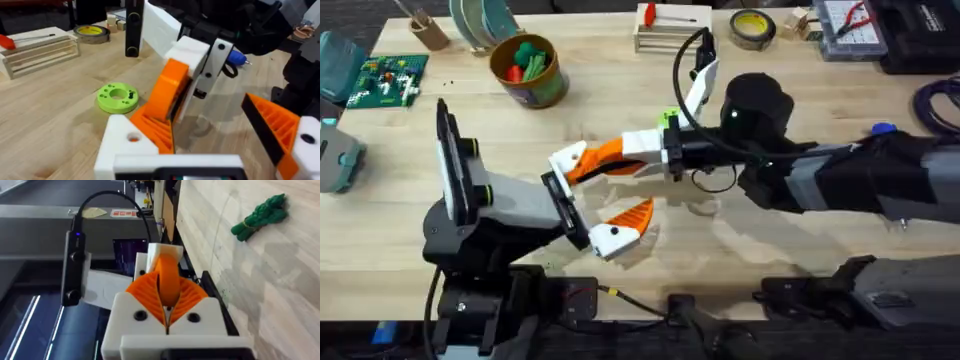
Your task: Pick up the gripper from the table and insert it into the empty holder that is missing its gripper. Then pick up a screw, insert it into the mounting hole, and use the screwdriver to tighten it. Finally, clean up the table by picking up the vegetable and placing it into the bucket.
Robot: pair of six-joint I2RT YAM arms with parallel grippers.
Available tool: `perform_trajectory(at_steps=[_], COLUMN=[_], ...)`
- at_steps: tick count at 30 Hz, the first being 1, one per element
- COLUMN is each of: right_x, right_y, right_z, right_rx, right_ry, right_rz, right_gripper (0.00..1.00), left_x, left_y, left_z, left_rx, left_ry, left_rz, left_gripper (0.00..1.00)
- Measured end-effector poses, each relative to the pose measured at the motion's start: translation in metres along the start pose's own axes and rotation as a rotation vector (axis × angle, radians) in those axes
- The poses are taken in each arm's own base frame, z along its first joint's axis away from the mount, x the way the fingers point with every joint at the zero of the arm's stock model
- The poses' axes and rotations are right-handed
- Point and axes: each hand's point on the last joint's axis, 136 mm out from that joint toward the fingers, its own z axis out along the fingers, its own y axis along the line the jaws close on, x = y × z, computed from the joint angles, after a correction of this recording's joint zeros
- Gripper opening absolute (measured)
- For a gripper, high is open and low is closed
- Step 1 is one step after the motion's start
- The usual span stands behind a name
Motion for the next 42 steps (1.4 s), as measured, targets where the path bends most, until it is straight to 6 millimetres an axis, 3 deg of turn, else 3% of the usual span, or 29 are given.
perform_trajectory(at_steps=[20,42], right_x=[-0.013,-0.013], right_y=[0.003,0.006], right_z=[0.015,0.028], right_rx=[0.030,0.065], right_ry=[-0.128,-0.133], right_rz=[-0.056,-0.096], right_gripper=[0.006,0.006], left_x=[0.000,-0.002], left_y=[0.003,0.012], left_z=[-0.001,-0.002], left_rx=[-0.012,-0.063], left_ry=[-0.002,-0.007], left_rz=[0.049,0.052], left_gripper=[0.993,0.993])
